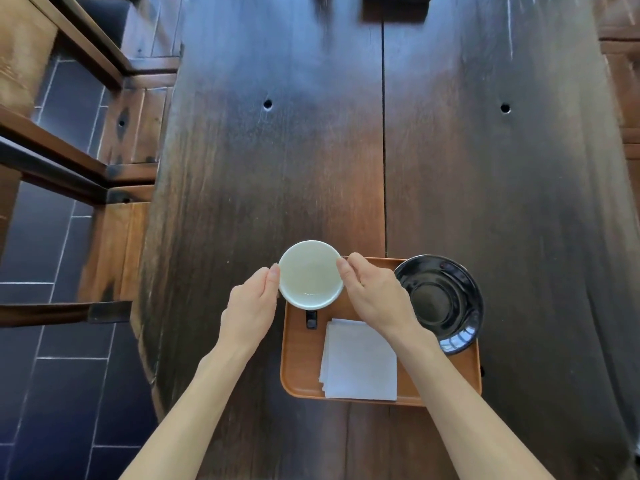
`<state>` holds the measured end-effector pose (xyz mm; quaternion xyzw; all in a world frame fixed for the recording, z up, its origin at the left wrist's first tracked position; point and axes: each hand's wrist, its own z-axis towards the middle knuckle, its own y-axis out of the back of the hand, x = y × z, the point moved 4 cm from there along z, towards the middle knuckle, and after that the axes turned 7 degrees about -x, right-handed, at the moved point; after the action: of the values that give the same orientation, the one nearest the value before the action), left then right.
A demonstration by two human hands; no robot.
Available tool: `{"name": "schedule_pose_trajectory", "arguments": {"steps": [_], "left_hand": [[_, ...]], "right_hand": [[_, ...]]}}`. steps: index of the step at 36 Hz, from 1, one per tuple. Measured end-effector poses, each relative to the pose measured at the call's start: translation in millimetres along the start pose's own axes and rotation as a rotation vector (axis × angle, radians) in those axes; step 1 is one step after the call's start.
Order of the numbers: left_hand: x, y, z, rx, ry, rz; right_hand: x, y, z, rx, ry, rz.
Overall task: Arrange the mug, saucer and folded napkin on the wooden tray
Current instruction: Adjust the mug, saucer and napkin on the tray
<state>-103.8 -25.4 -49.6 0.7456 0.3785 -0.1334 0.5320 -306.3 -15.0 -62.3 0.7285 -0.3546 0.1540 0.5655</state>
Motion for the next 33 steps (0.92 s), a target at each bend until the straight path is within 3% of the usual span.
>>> {"name": "schedule_pose_trajectory", "arguments": {"steps": [6,10,16,20,29,33], "left_hand": [[-18.1,13.5,-16.0,-0.125,-0.091,0.047],[-39.8,1.2,-39.5,-0.062,-0.193,0.086],[-79.8,-44.3,-71.5,0.11,-0.37,0.121],[-89.9,-75.7,-73.1,0.239,-0.403,0.075],[-89.3,-122.7,-49.8,0.263,-0.276,0.235],[-93.9,-126.7,-44.9,0.298,-0.309,0.269]], "right_hand": [[-7.1,36.2,-8.1,-0.057,0.034,0.228],[-22.0,67.9,-21.0,-0.124,0.039,0.242],[-63.7,101.7,-45.3,-0.186,-0.125,0.197],[-94.0,111.3,-58.4,-0.231,-0.214,0.175],[-148.3,107.3,-70.8,-0.197,-0.469,-0.068],[-156.6,99.7,-70.9,-0.159,-0.537,-0.14]]}}
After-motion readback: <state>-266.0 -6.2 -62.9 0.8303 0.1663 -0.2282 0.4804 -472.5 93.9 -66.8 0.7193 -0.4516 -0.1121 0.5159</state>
